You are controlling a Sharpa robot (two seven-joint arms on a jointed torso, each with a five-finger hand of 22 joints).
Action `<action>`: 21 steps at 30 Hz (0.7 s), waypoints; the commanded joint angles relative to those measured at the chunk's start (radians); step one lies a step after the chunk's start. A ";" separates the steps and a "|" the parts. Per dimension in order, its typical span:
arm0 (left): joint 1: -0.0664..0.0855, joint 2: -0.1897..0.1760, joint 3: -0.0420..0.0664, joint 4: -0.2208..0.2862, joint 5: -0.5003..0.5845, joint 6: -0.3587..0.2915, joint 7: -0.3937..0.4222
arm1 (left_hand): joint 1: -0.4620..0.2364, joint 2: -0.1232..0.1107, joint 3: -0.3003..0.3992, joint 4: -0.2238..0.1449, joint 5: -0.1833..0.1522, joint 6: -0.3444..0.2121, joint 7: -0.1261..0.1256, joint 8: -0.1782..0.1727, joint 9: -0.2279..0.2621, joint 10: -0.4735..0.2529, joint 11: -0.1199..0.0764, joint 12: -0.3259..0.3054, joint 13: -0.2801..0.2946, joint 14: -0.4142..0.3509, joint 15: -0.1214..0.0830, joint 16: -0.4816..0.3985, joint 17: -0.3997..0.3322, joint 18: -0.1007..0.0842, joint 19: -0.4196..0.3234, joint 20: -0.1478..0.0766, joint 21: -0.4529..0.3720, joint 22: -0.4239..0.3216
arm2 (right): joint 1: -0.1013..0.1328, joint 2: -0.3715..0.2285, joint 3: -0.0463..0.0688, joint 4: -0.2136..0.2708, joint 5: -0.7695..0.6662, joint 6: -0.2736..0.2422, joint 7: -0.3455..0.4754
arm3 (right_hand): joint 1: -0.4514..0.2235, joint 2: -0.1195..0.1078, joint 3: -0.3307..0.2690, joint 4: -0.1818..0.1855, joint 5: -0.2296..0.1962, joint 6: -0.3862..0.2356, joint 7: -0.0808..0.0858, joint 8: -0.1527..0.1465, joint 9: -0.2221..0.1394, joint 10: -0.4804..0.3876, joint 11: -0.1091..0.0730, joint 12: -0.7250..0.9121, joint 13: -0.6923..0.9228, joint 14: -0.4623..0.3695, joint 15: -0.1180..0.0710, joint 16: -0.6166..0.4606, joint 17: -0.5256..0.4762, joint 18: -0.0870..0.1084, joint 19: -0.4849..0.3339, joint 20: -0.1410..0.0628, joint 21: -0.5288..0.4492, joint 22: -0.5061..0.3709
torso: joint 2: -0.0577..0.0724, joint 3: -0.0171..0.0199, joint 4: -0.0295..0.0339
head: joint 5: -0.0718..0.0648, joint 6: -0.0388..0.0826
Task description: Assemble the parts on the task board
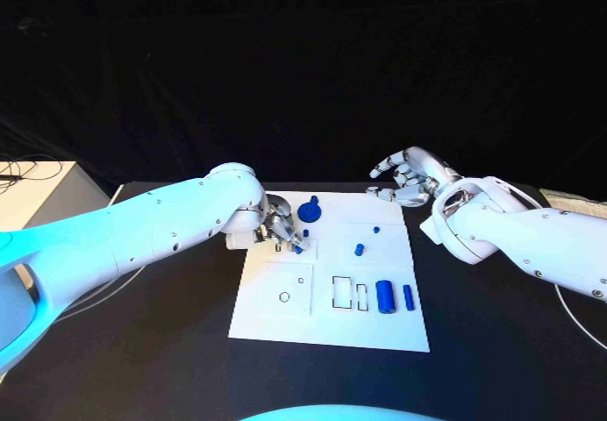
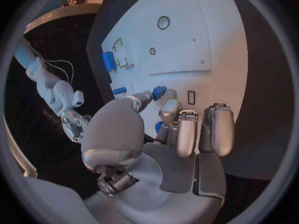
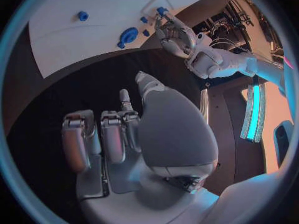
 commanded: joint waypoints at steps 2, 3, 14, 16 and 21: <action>0.001 0.001 0.000 0.002 0.008 0.013 0.000 | 0.012 0.002 0.011 -0.001 -0.002 0.004 -0.007 0.006 0.003 -0.007 -0.001 -0.005 -0.002 0.094 -0.006 -0.006 0.229 -0.012 -0.006 -0.004 -0.004 0.012 | -0.001 0.002 0.001 -0.002 -0.016 0.014 -0.001 | -0.007 0.000 0.001 0.006 0.002 -0.007 0.003 -0.002 -0.001 0.048 0.007 0.002 0.207 0.101 0.007 0.001 0.250 -0.014 0.105 0.007 0.005 0.263 | 0.000 0.0006 -0.0006 | 0.002 -0.002; 0.001 0.001 0.000 0.002 0.008 0.012 0.000 | 0.017 0.005 0.017 -0.004 -0.002 0.003 -0.008 0.008 0.005 -0.007 -0.002 -0.005 -0.002 0.094 -0.007 -0.006 0.229 -0.012 -0.006 -0.005 -0.005 0.012 | -0.002 0.003 0.001 -0.002 -0.016 0.014 -0.002 | -0.007 0.000 0.001 0.006 0.002 -0.007 0.003 -0.002 -0.001 0.048 0.007 0.002 0.207 0.101 0.007 0.001 0.250 -0.014 0.105 0.007 0.005 0.263 | 0.000 0.0009 -0.0010 | 0.002 -0.002; 0.001 0.002 0.000 0.006 0.027 0.013 0.002 | 0.069 0.013 0.104 -0.063 -0.002 -0.006 -0.014 0.019 0.024 -0.010 -0.008 -0.009 -0.007 0.094 -0.013 -0.006 0.230 -0.012 -0.008 -0.011 -0.006 0.012 | -0.004 0.005 0.001 -0.004 -0.021 0.016 -0.004 | -0.007 0.000 0.001 0.006 0.002 -0.007 0.003 -0.002 -0.001 0.048 0.007 0.002 0.207 0.101 0.007 0.001 0.250 -0.014 0.105 0.007 0.005 0.263 | 0.000 0.0011 -0.0005 | 0.001 -0.002; 0.001 0.002 0.000 0.006 0.031 0.014 0.003 | 0.077 0.017 0.125 -0.077 -0.002 -0.006 -0.015 0.021 0.027 -0.010 -0.010 -0.010 -0.008 0.094 -0.015 -0.006 0.231 -0.012 -0.009 -0.012 -0.007 0.010 | -0.005 0.006 0.000 -0.005 -0.021 0.017 -0.004 | -0.007 0.000 0.001 0.006 0.002 -0.007 0.003 -0.002 -0.001 0.048 0.007 0.002 0.207 0.101 0.007 0.001 0.250 -0.014 0.105 0.007 0.005 0.263 | 0.000 0.0013 -0.0007 | 0.002 -0.002; 0.001 0.001 0.000 0.007 0.042 0.014 0.003 | 0.083 0.020 0.159 -0.099 -0.002 -0.006 -0.017 0.024 0.033 -0.011 -0.011 -0.013 -0.010 0.095 -0.016 -0.006 0.231 -0.012 -0.009 -0.013 -0.007 0.010 | -0.006 0.007 0.000 -0.006 -0.021 0.018 -0.004 | -0.008 0.002 0.003 0.006 0.002 -0.008 0.003 -0.002 -0.001 0.048 0.007 0.002 0.207 0.101 0.007 0.001 0.250 -0.014 0.105 0.008 0.005 0.263 | 0.000 0.0012 -0.0011 | 0.001 -0.003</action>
